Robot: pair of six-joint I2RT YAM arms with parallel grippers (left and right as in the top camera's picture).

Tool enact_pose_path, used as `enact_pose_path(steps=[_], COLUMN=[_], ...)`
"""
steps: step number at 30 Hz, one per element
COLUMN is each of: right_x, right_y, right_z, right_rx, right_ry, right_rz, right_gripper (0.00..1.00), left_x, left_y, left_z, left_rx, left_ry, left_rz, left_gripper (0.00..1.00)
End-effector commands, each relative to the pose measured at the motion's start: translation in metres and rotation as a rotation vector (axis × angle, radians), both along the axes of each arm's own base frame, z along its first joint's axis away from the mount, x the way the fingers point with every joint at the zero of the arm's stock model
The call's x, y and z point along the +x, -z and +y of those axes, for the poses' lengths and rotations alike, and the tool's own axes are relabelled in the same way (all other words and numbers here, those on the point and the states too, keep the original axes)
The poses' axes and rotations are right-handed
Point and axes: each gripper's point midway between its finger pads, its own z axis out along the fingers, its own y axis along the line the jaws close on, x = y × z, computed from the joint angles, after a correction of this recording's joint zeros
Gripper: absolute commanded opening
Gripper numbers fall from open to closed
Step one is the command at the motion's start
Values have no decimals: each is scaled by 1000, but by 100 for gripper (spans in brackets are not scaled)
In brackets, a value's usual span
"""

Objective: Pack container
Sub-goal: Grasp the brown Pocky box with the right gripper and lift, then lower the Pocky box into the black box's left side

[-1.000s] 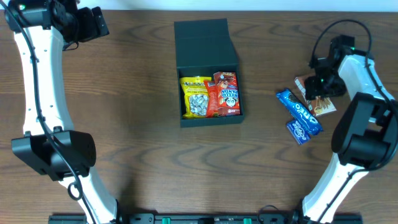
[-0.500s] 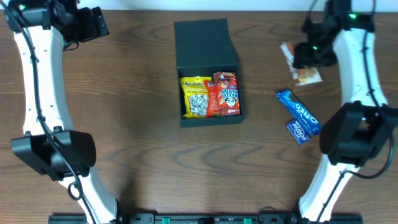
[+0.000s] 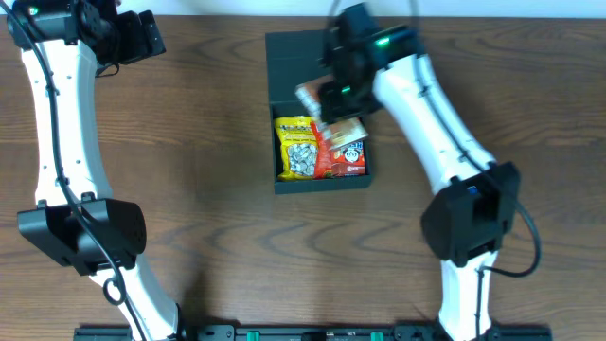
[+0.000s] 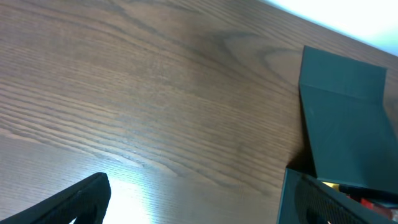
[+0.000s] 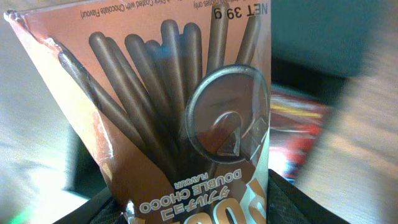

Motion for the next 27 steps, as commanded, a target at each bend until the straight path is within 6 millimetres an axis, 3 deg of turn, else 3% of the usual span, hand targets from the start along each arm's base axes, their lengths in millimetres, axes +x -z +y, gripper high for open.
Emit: enact_pose_path(steps=[1,9,16,21,27], right_x=[0,-19,-29,-34,-37], right_y=[1,18,41,57,63], right_z=[13,39,54,54,40], right_rx=[-11,-16,-53,-98,-173], right_ry=[176,350,381,381,418], right_rz=[5,69,108,126,123], right_gripper=[59,60,60,58,55], left_x=[1,1,1,1,1], left_y=[5,5,5,5,5], left_z=[7,7,7,7,7], left_rx=[14,13,12,12,12], left_ry=[-20,-20,-20,-20,-21], left_rz=[14,14,15,15,17], left_gripper=[95,95,95,95,95])
